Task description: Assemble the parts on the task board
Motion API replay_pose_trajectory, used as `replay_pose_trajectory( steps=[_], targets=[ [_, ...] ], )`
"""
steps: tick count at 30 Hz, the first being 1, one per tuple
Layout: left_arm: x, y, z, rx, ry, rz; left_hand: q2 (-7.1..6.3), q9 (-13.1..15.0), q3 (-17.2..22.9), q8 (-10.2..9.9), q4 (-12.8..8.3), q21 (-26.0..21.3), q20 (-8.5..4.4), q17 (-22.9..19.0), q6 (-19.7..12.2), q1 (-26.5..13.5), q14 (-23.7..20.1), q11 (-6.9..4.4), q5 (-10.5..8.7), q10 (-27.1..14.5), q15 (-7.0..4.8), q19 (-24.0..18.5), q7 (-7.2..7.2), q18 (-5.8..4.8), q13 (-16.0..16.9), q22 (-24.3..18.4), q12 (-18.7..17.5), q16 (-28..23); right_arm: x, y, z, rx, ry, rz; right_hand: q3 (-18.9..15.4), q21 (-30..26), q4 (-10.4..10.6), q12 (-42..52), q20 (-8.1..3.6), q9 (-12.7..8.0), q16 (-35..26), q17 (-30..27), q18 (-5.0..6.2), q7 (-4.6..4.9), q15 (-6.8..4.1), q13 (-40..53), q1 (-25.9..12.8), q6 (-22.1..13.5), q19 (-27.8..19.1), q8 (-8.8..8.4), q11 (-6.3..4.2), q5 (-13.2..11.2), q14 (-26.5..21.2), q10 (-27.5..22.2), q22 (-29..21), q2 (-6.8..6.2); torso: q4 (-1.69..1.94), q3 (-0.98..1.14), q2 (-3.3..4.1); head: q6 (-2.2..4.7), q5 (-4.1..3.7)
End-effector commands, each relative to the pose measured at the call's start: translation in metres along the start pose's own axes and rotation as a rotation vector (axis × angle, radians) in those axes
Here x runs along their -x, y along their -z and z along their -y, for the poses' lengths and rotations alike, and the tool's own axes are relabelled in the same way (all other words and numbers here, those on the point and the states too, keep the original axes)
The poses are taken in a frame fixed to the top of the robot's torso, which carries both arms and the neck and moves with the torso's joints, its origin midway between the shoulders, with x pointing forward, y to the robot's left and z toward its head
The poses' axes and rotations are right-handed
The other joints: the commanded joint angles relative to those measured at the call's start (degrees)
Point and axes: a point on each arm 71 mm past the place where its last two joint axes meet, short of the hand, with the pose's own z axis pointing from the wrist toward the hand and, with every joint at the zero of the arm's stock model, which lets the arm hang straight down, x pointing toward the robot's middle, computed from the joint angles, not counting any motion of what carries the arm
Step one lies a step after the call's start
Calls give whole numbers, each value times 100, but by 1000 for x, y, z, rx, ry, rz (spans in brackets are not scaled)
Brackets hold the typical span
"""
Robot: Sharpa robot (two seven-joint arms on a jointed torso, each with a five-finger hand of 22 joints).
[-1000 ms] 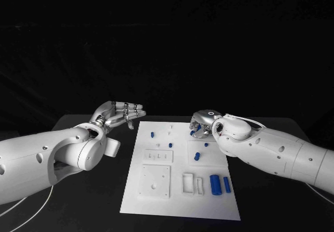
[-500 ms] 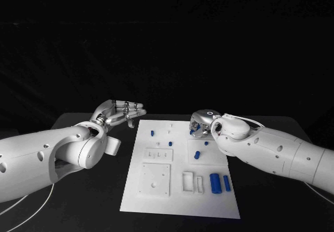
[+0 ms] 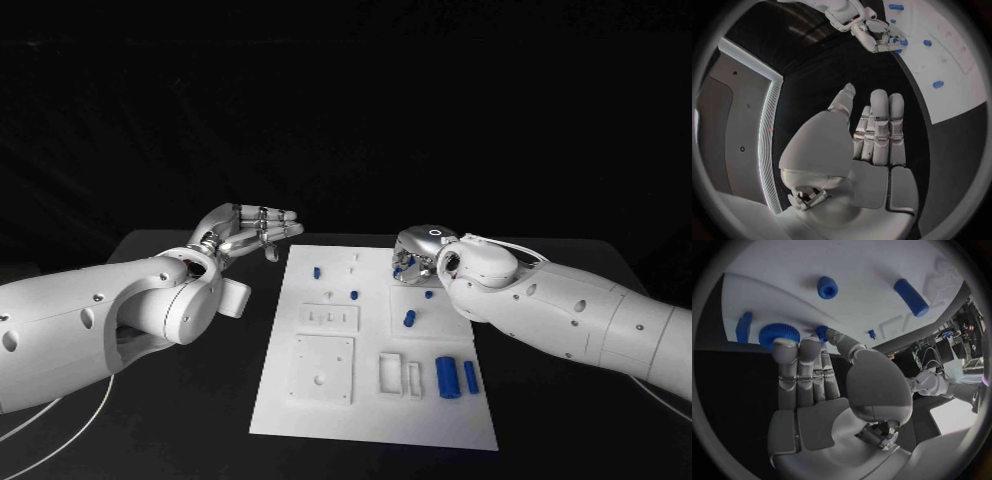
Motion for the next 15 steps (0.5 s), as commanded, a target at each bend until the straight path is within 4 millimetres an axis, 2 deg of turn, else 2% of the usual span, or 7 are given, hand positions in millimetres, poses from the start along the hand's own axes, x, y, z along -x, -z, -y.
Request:
replay_pose_trajectory(
  steps=[1, 6, 13, 15],
  targets=[
    [-1, -1, 2, -10, -1, -14, -26, 0, -8, 9, 20, 29, -30, -2, -43, -18, 37, 7, -19, -40, -13, -8, 9, 55, 5, -6, 22, 22, 1, 0, -3, 4, -3, 20, 48, -47, -14, 22, -34, 52, 0, 2, 91, -2, -53, 33, -5, 59, 62, 19, -1, 1, 0, 58, 37, 77, -4, -6, 2, 27, -1],
    [0, -2, 2, -9, -2, -10, -18, 0, -9, 9, 10, 38, -31, 5, -39, -12, 42, 6, -20, -33, -14, -7, 9, 55, 5, -29, 23, 76, 5, 1, -6, -4, -12, 69, 56, -67, -29, 25, -46, 81, -4, 3, 84, -13, -65, 40, -5, 94, 74, 21, -13, -2, -3, 95, 74, 75, -2, -10, 0, 77, 36],
    [1, -2, 2, -10, -4, -6, -20, 0, -13, 10, 6, 40, -30, -1, -36, -14, 28, 7, -21, -34, -12, -11, 9, 55, 5, -46, 22, 89, 21, -2, -14, -5, -17, 168, 145, -133, -41, 19, -64, 130, 1, 14, 57, -25, -79, 43, -11, 146, 108, 14, -29, -12, 8, 155, 202, 23, 7, -14, 12, 146, 33],
    [0, -3, 2, -10, -4, -6, -20, 0, -13, 10, 6, 40, -30, -1, -36, -14, 28, 7, -21, -34, -12, -11, 9, 55, 5, -46, 22, 89, 23, -4, -18, -3, -15, 186, 159, -151, -34, 16, -66, 135, 5, 18, 53, -25, -80, 42, -10, 149, 113, 10, -31, -16, 13, 158, 223, 15, 19, -17, 16, 157, 31]
  ],
)
